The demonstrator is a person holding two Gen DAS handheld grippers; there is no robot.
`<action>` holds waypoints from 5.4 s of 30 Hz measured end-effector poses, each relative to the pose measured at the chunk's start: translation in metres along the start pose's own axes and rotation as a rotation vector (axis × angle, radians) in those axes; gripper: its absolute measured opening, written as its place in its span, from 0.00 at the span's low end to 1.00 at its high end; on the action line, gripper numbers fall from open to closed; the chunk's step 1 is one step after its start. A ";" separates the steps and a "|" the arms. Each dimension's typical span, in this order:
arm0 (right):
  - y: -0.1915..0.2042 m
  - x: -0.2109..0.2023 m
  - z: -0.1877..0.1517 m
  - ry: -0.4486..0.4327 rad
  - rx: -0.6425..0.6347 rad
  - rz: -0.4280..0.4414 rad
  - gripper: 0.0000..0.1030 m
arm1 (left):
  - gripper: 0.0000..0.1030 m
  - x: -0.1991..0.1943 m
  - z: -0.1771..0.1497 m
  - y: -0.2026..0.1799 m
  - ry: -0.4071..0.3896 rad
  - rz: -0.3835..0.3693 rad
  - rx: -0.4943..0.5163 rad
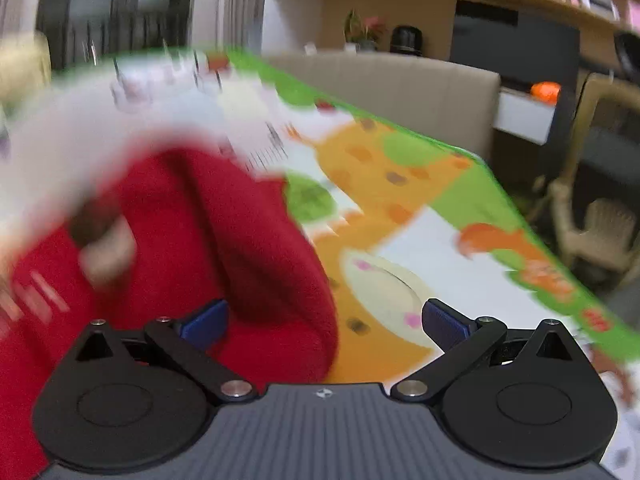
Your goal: Fold clothes
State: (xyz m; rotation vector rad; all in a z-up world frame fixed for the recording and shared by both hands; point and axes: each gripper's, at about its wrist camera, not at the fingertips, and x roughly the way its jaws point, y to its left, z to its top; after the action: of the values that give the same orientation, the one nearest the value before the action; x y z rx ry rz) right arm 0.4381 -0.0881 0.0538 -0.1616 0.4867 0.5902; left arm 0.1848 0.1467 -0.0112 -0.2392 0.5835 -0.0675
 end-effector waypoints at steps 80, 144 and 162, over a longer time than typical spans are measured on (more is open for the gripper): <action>0.027 0.050 0.023 0.068 0.008 0.063 1.00 | 0.86 0.012 0.081 0.058 -0.100 0.086 -0.190; 0.075 -0.211 -0.176 0.017 -0.085 -0.077 1.00 | 1.00 -0.063 -0.094 -0.113 -0.254 0.327 -0.029; 0.085 -0.197 -0.180 0.137 -0.136 -0.100 1.00 | 1.00 -0.063 -0.094 -0.115 -0.252 0.333 -0.026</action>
State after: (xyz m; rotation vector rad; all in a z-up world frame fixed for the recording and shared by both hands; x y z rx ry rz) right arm 0.1765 -0.1662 -0.0085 -0.3553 0.5678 0.5164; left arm 0.0808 0.0244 -0.0257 -0.1702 0.3675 0.2890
